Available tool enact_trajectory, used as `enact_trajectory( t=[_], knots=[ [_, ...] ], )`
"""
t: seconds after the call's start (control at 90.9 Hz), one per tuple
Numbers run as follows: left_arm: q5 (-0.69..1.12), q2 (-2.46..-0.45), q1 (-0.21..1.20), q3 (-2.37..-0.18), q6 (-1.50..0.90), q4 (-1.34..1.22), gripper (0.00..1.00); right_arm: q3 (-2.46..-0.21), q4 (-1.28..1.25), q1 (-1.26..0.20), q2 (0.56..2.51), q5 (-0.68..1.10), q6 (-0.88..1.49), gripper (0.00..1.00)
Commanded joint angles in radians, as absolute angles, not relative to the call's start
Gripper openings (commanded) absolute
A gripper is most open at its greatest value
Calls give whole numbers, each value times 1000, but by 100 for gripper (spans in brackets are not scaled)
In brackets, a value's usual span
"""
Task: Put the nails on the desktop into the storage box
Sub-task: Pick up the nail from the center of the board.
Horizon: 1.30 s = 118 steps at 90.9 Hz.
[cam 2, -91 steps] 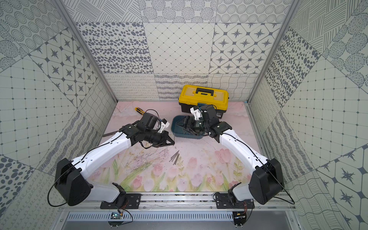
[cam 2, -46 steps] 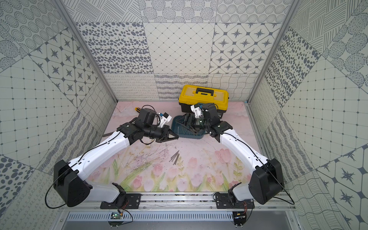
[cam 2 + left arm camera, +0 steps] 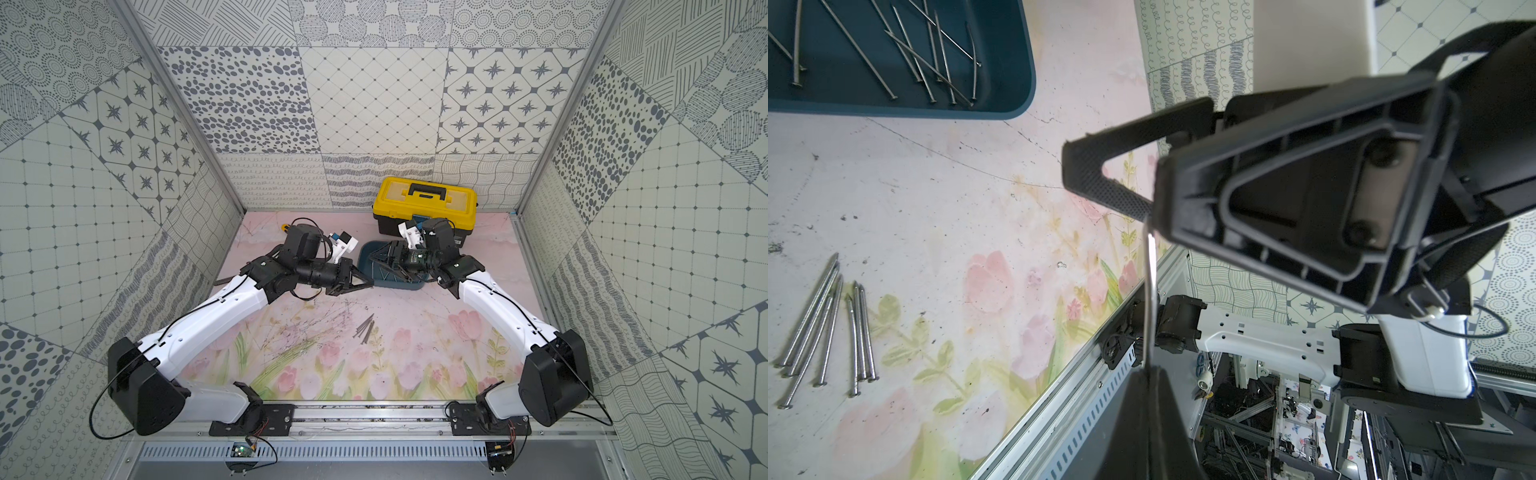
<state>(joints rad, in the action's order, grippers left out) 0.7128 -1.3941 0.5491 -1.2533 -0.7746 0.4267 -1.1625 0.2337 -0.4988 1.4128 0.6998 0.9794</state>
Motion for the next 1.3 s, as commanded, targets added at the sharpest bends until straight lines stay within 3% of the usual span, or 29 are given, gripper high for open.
enact_trajectory(
  t=[0.0, 0.66, 0.858, 1.045, 1.211, 1.288],
  knots=[
    [750, -1395, 554, -1267, -778, 381, 0, -1152, 173, -522, 1397, 715, 984, 53],
    [775, -1401, 554, -1270, -761, 386, 0, -1114, 170, -562, 1345, 645, 1003, 35],
    [776, -1393, 553, -1264, -759, 394, 0, -1113, 170, -557, 1352, 644, 999, 25],
    [778, -1403, 554, -1261, -772, 389, 0, -1131, 171, -556, 1360, 647, 983, 7],
    [774, -1414, 550, -1279, -788, 376, 54, -1146, 190, -556, 1365, 653, 956, 2],
    [784, -1418, 545, -1288, -799, 354, 70, -1147, 196, -553, 1367, 654, 948, 1]
  ],
)
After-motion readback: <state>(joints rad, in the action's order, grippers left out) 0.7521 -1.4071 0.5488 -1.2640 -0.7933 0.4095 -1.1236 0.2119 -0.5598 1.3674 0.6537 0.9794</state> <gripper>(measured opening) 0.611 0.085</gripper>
